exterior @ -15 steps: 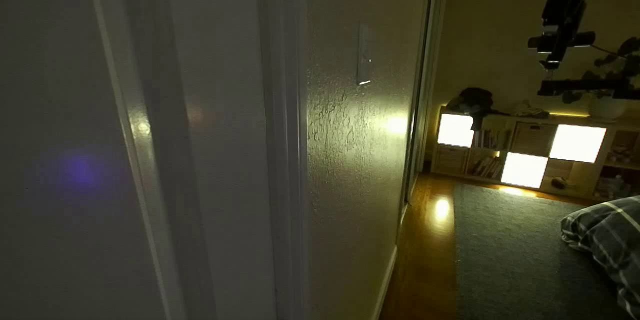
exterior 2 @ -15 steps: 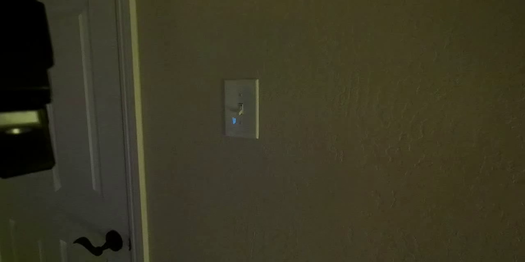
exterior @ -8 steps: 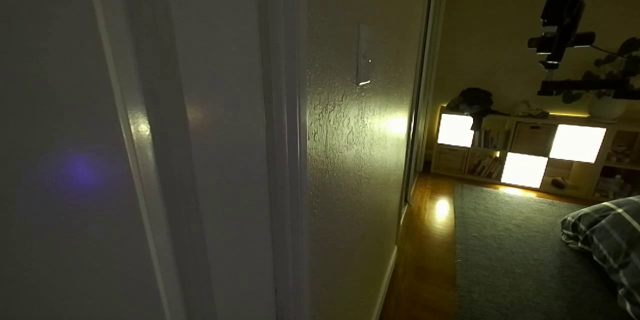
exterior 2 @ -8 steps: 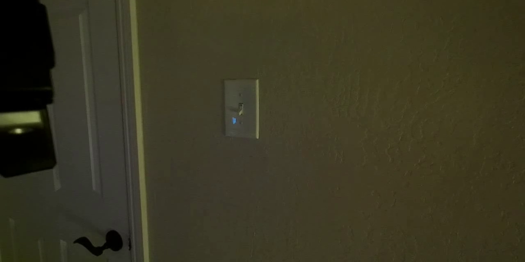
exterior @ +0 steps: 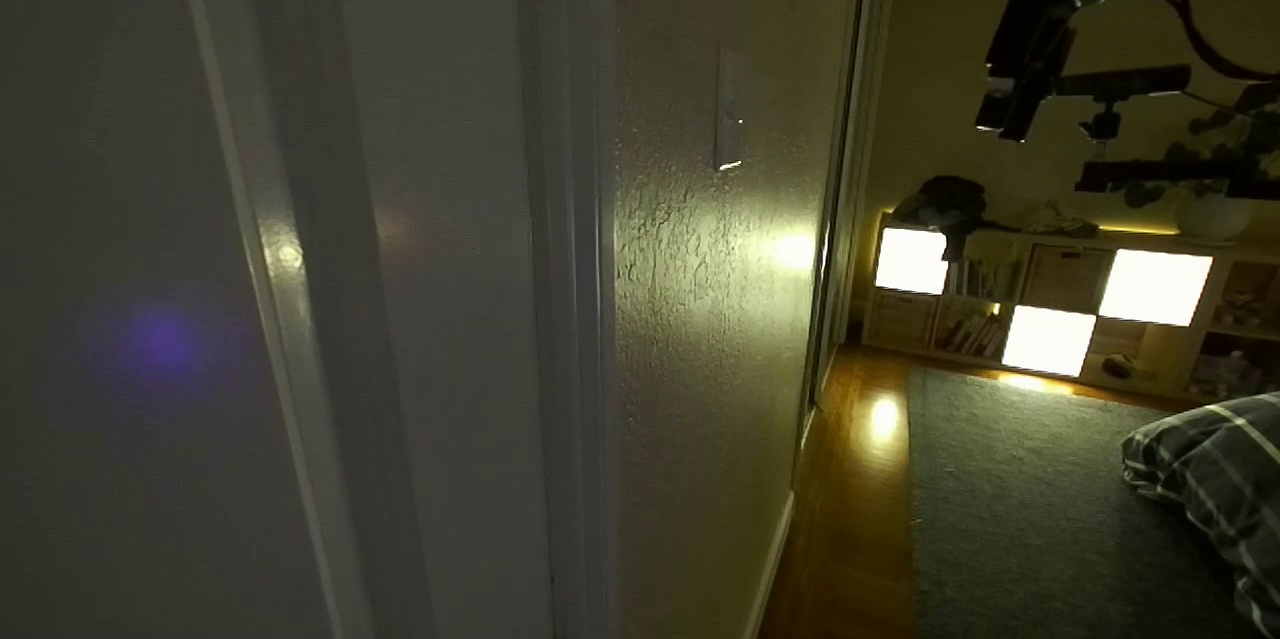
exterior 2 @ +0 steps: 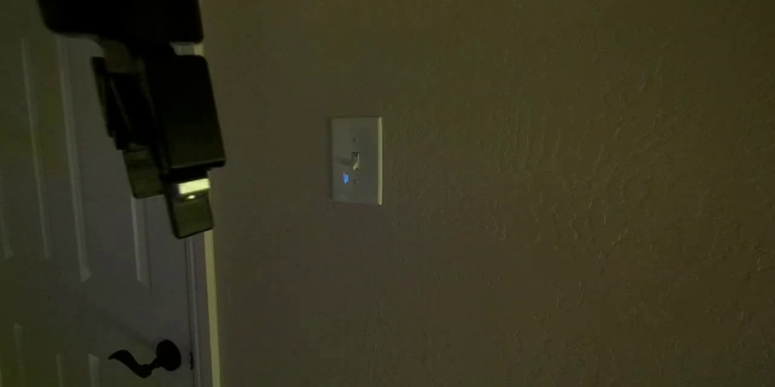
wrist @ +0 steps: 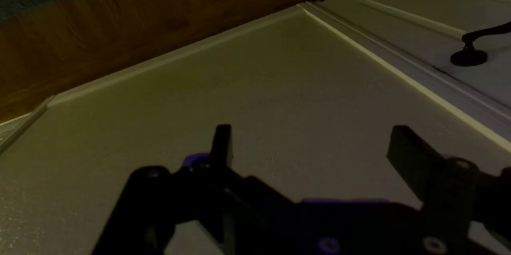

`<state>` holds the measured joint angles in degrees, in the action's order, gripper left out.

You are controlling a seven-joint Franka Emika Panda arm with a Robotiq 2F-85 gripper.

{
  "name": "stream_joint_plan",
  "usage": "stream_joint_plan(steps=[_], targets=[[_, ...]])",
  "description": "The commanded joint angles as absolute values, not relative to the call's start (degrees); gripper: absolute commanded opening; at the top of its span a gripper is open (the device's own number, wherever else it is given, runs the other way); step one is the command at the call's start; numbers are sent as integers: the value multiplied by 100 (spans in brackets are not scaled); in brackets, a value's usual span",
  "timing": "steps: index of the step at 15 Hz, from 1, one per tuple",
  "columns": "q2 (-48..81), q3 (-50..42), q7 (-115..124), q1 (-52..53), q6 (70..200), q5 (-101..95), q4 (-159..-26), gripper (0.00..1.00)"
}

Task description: Turn on the light switch, turn it off then turn it back on

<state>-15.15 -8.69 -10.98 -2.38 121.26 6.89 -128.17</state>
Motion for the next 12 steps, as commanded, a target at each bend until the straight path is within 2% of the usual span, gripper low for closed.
stream_joint_plan(steps=[1,7,12], targets=[[-831,-766,-1342,-134,12879,1014,-12369,100],[-209,-450,-1373,-146,14186,979,-11963,100],[-195,-400,-1271,-187,14077,959,-11955,100]])
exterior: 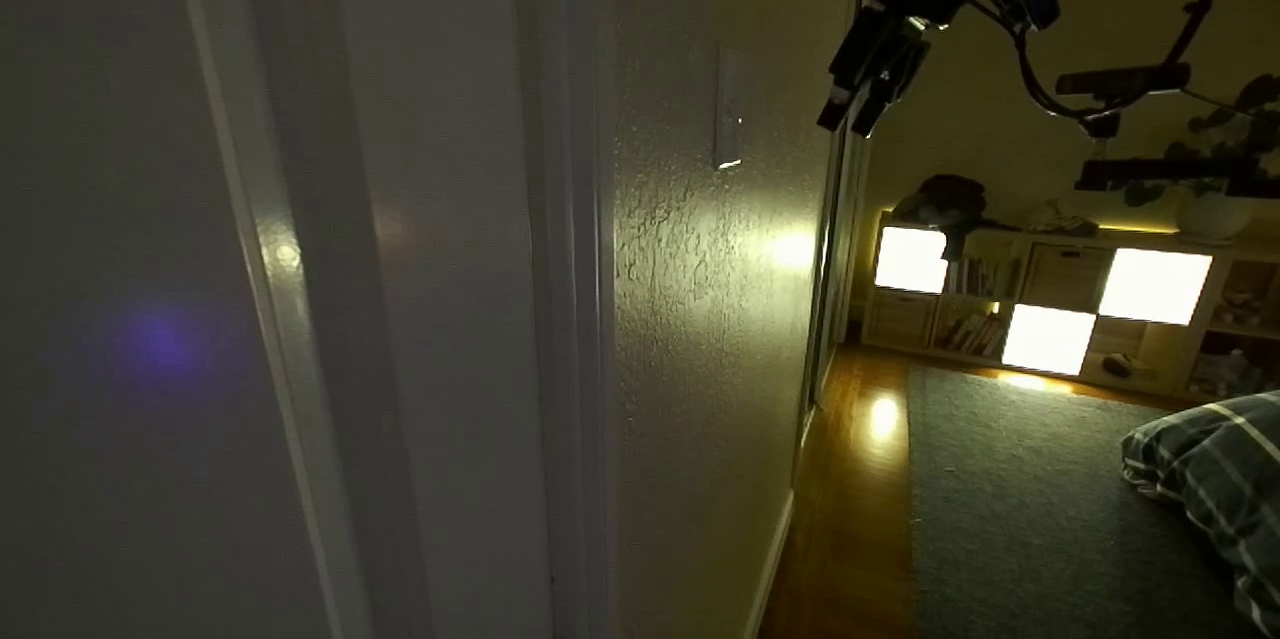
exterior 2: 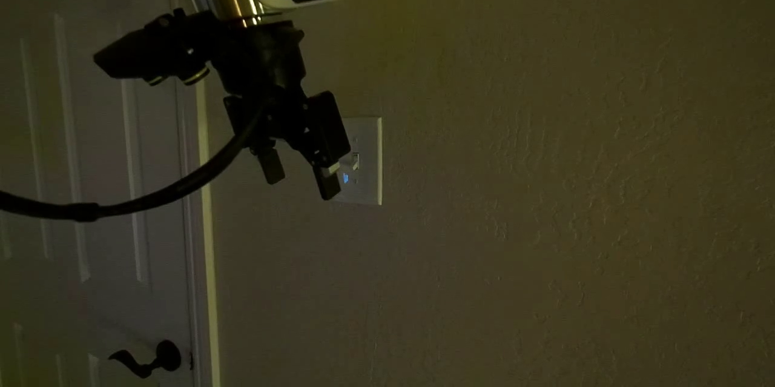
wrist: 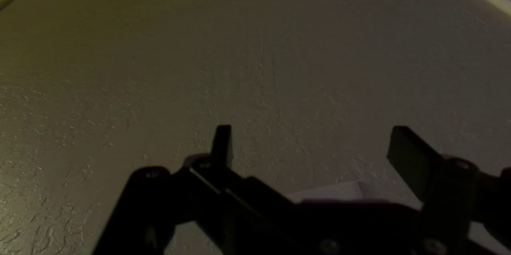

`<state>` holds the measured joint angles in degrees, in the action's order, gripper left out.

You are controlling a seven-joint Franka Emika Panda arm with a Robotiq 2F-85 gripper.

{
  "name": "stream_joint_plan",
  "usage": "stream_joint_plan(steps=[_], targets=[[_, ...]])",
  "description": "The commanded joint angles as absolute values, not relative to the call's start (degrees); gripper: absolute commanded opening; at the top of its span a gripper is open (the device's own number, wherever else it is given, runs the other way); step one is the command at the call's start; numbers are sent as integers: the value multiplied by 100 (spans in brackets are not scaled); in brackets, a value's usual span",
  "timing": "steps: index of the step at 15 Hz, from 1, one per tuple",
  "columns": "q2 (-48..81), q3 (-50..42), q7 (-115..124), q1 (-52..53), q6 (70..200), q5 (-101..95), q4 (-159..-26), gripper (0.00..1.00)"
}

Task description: Turn on the light switch, turn it off then turn it back on

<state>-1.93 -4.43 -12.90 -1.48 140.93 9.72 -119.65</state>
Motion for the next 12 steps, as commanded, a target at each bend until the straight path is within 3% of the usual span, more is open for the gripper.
stream_joint_plan(steps=[1,7,8,12], targets=[[-195,-400,-1272,-187,14078,959,-11951,100],[208,-307,-2067,-134,14769,1839,-11625,100],[316,-271,-2187,-150,14832,1958,-11513,78],[711,-129,-2628,-255,14841,2190,-11106,53]])
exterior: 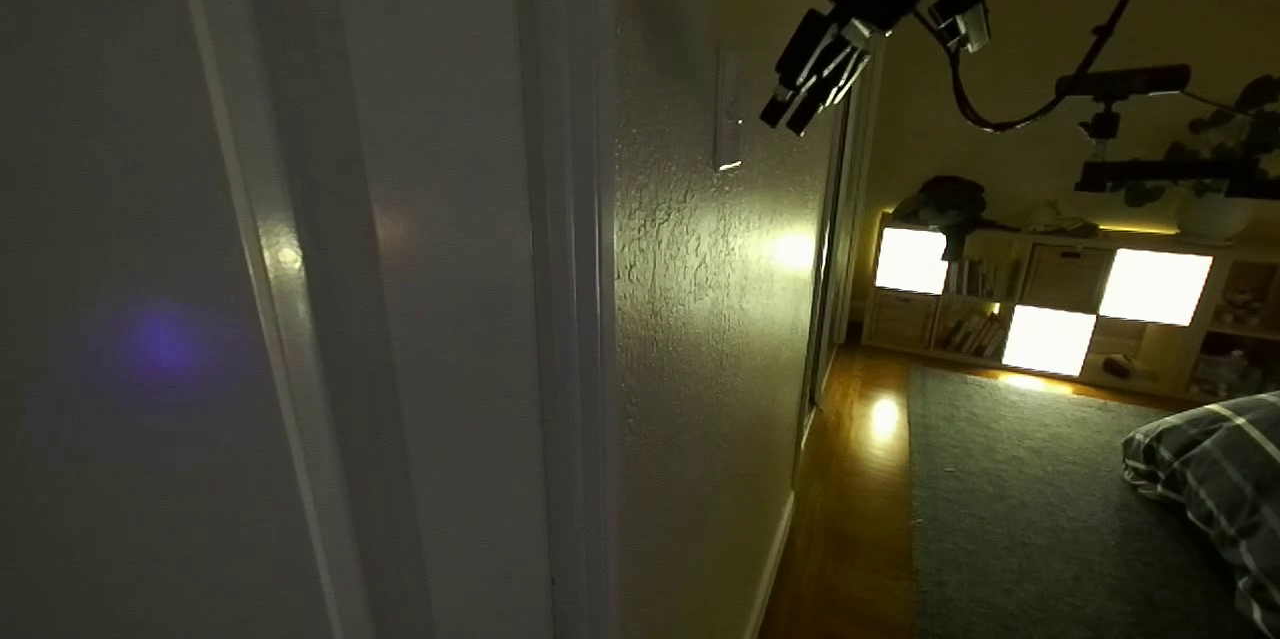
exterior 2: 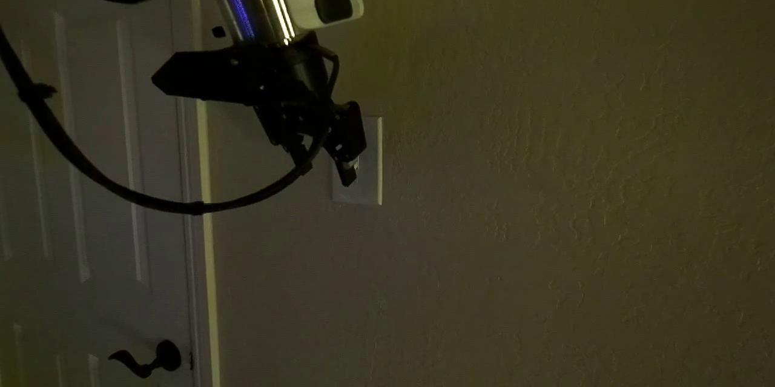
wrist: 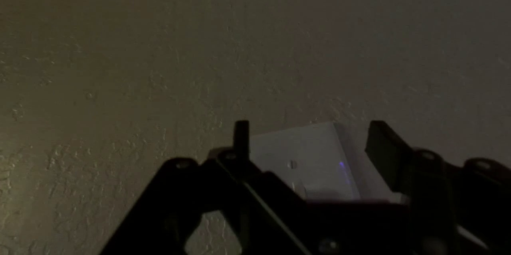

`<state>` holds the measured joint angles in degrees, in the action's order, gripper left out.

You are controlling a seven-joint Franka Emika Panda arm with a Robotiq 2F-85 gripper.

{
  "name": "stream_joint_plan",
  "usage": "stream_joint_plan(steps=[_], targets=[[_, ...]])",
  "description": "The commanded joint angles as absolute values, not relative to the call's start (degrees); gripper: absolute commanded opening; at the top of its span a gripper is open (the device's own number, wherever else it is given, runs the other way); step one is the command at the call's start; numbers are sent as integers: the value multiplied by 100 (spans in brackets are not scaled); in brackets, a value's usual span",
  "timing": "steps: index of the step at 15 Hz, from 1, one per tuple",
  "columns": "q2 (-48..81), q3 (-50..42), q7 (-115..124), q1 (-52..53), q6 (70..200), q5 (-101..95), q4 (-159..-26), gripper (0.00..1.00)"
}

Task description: Turn on the light switch, turn it off then turn it back on

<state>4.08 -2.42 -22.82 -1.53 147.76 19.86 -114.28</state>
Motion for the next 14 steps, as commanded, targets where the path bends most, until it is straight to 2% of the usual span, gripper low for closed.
stream_joint_plan(steps=[1,7,10,12,14], targets=[[795,-106,-2659,-282,14827,2147,-11034,46],[1222,45,-2910,-484,14961,2088,-10633,8],[1382,129,-2942,-601,15041,2099,-10376,1],[1430,190,-2877,-665,15017,2172,-10272,0],[1426,241,-2811,-697,14982,2222,-10256,6]])
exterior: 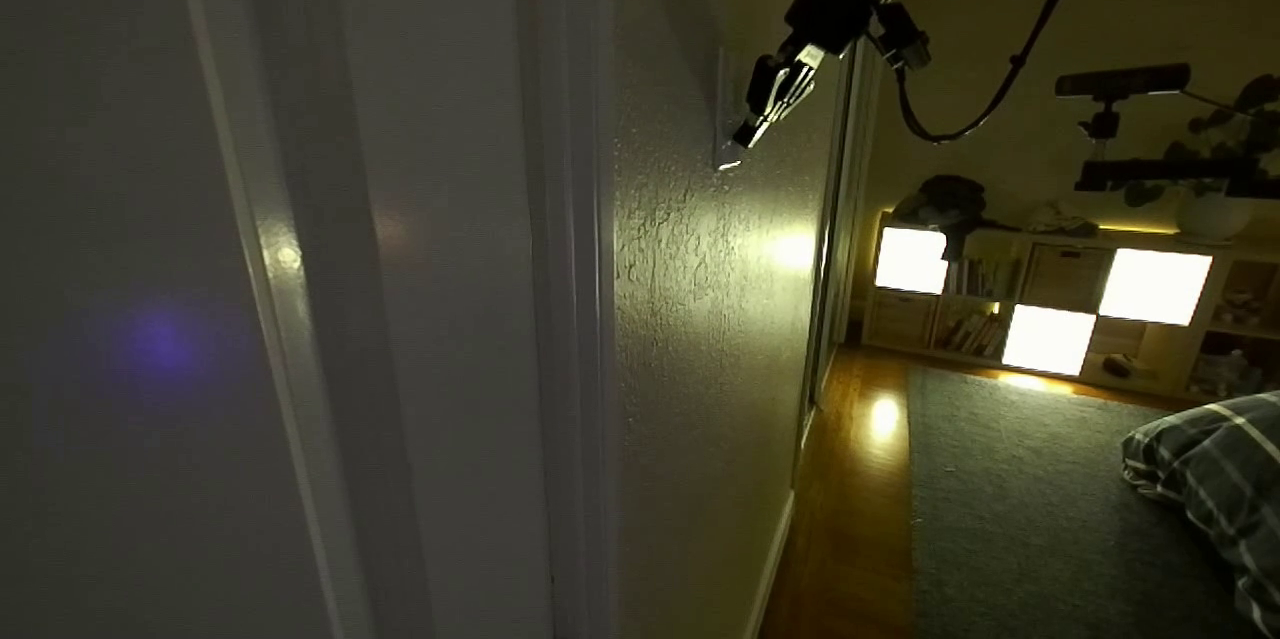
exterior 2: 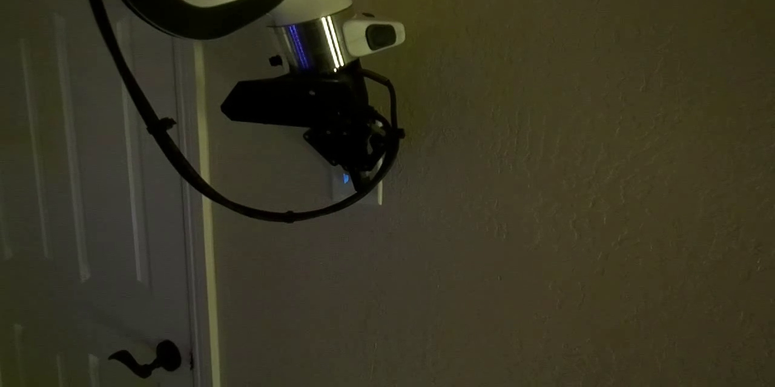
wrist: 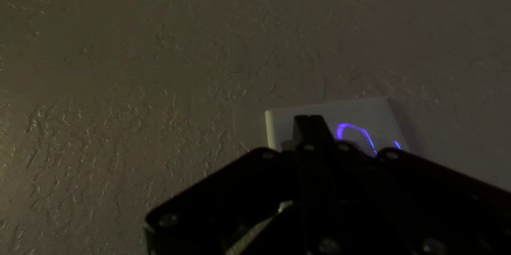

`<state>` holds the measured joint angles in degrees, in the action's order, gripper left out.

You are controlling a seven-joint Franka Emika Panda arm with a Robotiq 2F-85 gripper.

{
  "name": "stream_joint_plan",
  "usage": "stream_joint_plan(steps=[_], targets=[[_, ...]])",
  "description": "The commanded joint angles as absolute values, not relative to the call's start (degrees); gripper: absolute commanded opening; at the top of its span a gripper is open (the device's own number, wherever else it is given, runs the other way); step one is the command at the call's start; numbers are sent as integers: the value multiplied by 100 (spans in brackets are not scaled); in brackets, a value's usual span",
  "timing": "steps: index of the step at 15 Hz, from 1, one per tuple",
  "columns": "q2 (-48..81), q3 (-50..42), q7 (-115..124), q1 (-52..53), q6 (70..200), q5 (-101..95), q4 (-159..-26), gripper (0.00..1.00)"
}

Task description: Turn on the light switch, turn it off then turn it back on

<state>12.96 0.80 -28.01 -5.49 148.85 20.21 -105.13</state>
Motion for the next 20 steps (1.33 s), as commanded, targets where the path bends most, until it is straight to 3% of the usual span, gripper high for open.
stream_joint_plan(steps=[1,20], targets=[[1416,258,-2806,-710,14979,2255,-10267,5],[975,333,-2492,-655,14835,2255,-10862,6]])
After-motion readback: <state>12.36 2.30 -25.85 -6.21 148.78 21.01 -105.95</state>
